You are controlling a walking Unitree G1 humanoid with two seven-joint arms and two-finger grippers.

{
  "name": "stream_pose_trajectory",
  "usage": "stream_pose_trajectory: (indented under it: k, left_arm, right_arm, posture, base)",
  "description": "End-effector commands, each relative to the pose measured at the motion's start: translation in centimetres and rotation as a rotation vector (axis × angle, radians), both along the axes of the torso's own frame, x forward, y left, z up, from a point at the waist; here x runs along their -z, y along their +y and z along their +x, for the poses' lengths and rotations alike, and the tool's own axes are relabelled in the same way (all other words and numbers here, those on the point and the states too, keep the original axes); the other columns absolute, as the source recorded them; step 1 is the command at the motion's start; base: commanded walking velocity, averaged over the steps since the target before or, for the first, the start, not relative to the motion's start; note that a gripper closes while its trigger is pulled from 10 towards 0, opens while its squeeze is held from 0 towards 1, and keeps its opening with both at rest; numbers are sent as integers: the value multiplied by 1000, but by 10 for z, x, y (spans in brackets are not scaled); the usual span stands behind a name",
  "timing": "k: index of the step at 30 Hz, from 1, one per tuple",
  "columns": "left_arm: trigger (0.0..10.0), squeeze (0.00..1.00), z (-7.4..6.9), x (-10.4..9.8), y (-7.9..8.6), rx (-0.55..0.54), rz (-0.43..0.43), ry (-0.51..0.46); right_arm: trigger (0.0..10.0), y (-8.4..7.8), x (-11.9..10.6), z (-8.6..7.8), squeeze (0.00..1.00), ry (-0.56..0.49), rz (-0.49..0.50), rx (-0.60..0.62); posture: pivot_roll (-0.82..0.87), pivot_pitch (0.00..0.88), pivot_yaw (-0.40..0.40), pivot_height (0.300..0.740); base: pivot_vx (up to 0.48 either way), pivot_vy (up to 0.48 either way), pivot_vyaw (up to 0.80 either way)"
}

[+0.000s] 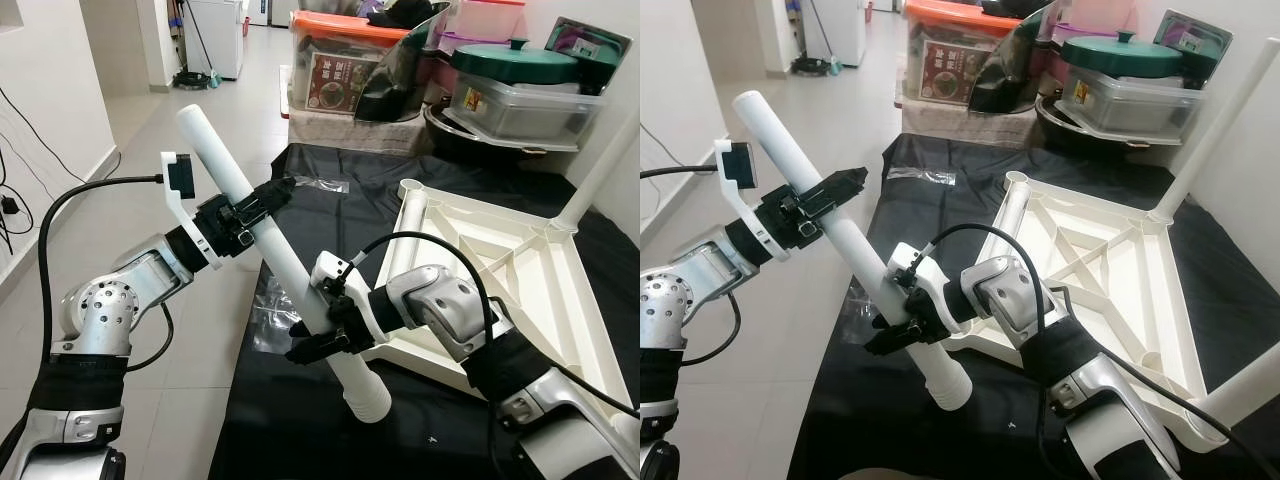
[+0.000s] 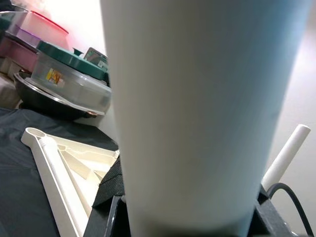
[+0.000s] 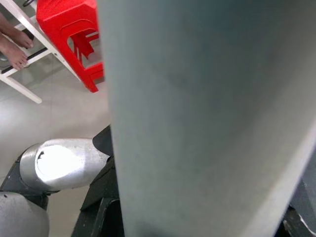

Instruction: Building children table

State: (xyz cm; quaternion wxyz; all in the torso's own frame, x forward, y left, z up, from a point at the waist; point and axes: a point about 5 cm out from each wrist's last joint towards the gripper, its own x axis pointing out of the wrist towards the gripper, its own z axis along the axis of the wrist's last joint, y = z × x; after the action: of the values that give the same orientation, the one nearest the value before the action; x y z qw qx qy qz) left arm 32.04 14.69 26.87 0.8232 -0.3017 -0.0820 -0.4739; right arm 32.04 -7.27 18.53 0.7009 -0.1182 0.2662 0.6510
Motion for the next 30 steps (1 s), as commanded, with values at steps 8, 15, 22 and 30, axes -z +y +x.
stream_pose_trajectory:
  k: [8,15,22,30]
  left_arm:
    - [10000,1000,5,-15,-5,6,-65,-13]
    - [10000,1000,3,-19,-2,5,-42,-47]
    - [10000,0,-2,-21,1,-2,-42,-63]
    - [10000,0,-8,-18,14,-104,-64,-48]
  right_arm:
    - [0,14,-3,-4,0,0,33,-46]
    - [0,7,-21,5,0,-20,93,-21]
    - [0,-6,-38,16,0,-52,154,29]
    - [0,-28,-58,34,0,-105,273,189]
  posture:
    - [67,13,-86,740]
    - [68,9,-83,740]
    - [69,0,-82,740]
    - [76,0,-81,740]
  base:
    - [0,0,0]
    - [0,0,0]
    - [0,0,0]
    - [0,0,0]
